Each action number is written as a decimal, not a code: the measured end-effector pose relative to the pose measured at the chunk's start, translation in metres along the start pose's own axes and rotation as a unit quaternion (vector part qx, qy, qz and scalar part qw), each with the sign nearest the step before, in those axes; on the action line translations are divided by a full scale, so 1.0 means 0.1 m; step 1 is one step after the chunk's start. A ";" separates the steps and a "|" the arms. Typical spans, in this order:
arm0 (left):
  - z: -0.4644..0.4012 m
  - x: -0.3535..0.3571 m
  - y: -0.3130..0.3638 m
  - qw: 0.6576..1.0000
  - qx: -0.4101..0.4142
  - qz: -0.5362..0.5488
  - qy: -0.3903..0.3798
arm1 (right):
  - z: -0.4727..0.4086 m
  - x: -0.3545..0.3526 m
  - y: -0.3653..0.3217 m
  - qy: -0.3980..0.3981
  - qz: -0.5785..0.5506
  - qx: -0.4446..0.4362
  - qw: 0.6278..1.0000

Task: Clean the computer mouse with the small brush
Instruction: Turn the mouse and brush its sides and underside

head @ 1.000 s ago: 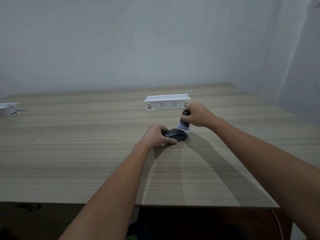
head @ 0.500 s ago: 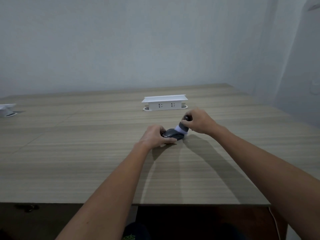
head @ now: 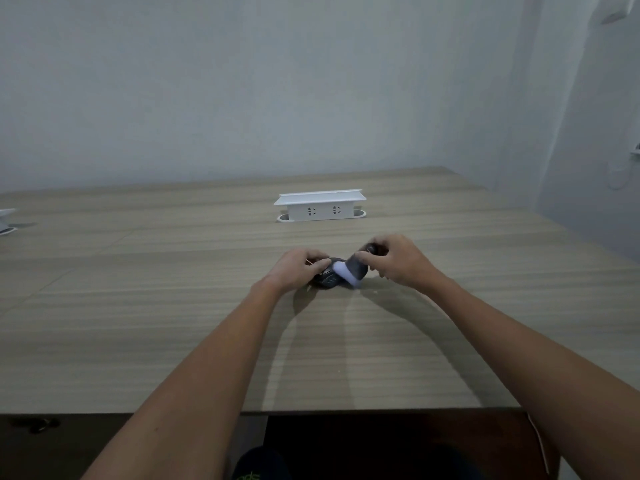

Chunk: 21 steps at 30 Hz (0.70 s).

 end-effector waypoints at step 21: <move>-0.02 0.01 -0.06 0.999 -0.045 0.029 0.009 | -0.07 0.07 -0.02 0.021 0.106 -0.027 0.994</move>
Point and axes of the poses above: each hand's wrist, its own z-axis away from the middle knuckle, its own x-axis out of the palm, y = z × x, the point moved 9 cm from there along -z, towards the middle knuckle, and after that the axes turned 10 degrees about y, right-handed, at the moved point
